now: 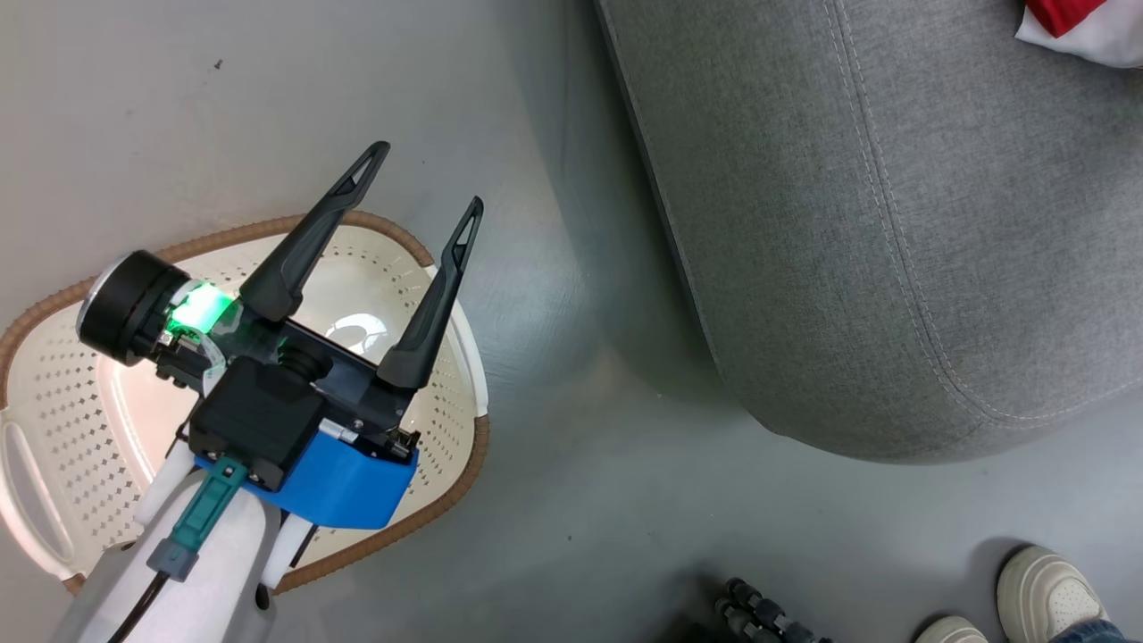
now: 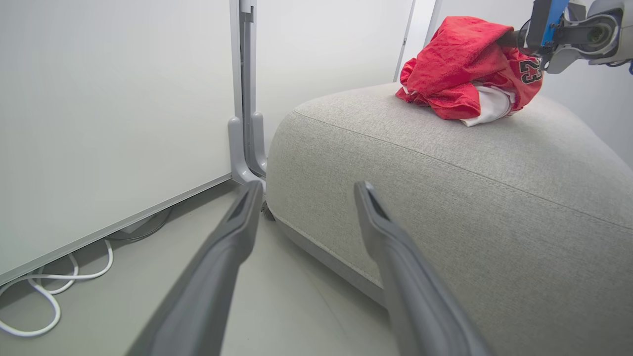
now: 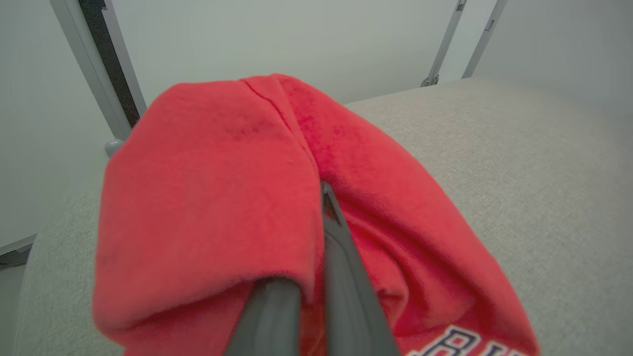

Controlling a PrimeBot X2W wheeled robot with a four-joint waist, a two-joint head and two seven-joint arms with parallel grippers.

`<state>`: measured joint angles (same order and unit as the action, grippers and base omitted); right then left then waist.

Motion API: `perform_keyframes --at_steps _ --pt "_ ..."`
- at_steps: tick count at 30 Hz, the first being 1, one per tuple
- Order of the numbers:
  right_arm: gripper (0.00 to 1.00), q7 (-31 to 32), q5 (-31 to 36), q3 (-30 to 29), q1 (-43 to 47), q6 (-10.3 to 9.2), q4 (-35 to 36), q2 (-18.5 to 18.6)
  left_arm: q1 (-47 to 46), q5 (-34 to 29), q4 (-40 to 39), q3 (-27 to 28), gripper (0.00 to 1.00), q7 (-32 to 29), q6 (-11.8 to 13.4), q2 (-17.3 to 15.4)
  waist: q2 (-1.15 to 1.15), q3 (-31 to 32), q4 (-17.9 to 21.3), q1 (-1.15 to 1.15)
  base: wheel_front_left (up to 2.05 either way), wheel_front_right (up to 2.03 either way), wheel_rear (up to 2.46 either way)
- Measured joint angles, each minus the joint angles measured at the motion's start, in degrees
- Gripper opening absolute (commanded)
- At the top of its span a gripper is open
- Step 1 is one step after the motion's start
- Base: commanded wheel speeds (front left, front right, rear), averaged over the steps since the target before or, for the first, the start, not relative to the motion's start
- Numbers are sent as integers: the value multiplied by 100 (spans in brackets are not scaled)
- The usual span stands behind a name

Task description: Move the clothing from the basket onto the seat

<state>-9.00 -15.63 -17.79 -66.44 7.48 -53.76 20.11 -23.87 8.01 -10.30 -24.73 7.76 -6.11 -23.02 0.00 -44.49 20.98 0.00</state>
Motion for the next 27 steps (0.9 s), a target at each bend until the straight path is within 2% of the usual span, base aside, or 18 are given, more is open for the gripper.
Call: perform_keyframes --at_steps 1,2,17,27 --pt "63 11 -18 49 -14 0 -41 0 -7 4 32 -4 100 15 2 8 0 20 -7 0 0 0 0" --pt "100 16 -20 111 -18 0 -64 0 -13 4 56 -11 100 44 3 19 0 41 -15 0 0 0 0" --pt "100 -23 -216 482 -31 0 -328 91 -60 154 421 -64 100 268 69 134 0 278 -63 0 0 0 0" --pt "100 -238 -115 1202 643 0 -375 165 55 510 1227 -134 100 610 112 613 0 1006 -231 0 0 0 0"
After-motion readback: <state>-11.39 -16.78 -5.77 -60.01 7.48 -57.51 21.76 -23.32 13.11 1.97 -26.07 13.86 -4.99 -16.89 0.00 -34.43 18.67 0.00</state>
